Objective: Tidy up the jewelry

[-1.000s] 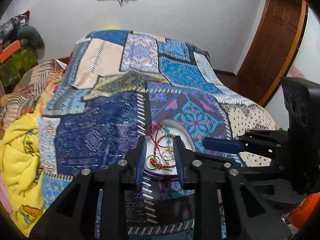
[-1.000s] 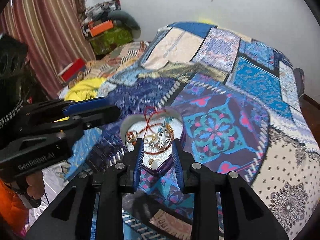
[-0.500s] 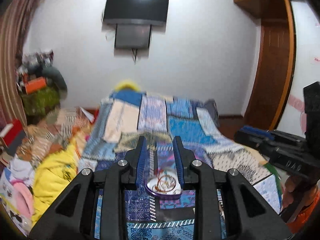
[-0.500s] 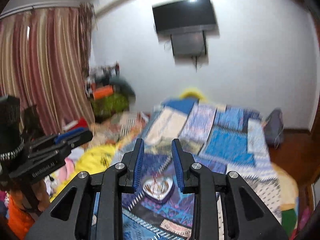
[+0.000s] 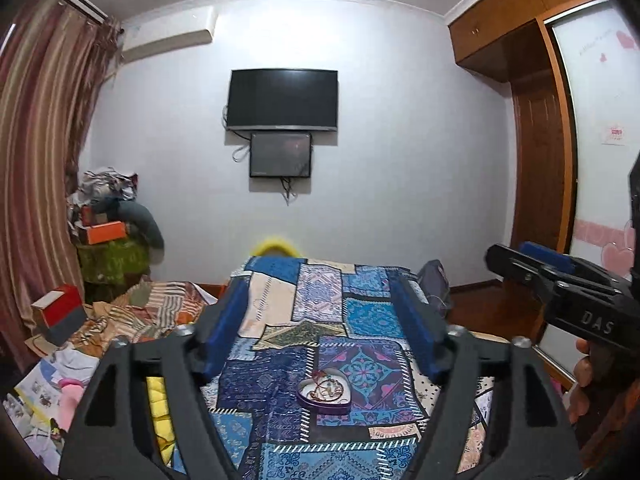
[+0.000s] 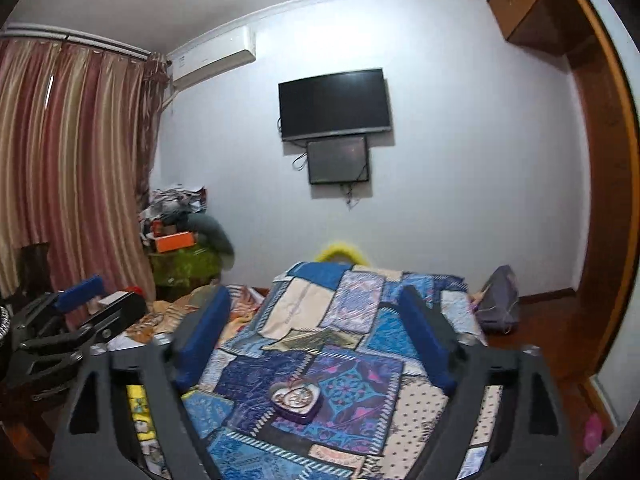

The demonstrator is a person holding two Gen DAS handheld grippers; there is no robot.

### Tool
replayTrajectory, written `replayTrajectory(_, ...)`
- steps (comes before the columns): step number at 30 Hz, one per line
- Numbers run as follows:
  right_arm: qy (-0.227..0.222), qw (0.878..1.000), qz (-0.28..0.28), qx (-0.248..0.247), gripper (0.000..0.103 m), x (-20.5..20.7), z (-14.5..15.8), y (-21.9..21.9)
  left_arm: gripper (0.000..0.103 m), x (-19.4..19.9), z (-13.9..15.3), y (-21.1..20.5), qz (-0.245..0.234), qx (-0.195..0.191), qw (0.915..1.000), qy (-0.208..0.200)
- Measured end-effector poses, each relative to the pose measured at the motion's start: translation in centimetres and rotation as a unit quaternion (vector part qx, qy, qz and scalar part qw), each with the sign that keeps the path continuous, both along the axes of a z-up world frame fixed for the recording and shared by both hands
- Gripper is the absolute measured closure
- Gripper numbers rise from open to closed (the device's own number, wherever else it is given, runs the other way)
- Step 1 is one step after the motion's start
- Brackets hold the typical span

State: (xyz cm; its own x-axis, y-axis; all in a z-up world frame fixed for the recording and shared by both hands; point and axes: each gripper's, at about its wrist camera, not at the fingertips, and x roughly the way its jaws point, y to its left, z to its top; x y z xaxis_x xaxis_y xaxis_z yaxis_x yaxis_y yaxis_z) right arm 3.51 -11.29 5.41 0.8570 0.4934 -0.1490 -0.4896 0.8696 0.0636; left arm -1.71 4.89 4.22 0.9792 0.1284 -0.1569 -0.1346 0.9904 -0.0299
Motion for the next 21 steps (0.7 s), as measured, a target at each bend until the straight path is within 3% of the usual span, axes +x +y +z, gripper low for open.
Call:
replayTrajectory(2,-0.006,1.000,-0.007,-0.006,0.002,-0.4,0.2,0.1,0.010,-0.5,0.0,0.2,0.005,-0.006,0.9999,-0.006)
replayTrajectory(4,-0.009,1.000,-0.012,-0.012,0.000,-0.6,0.3,0.3,0.002,-0.9,0.1,0.3,0.015,-0.011,0.9997,-0.013)
replayTrajectory(21,0.010,1.000,-0.010,-0.019,0.000,-1.7,-0.6,-0.3,0.001,-2.3,-0.3,-0.3,0.035,-0.006,0.9993,-0.009)
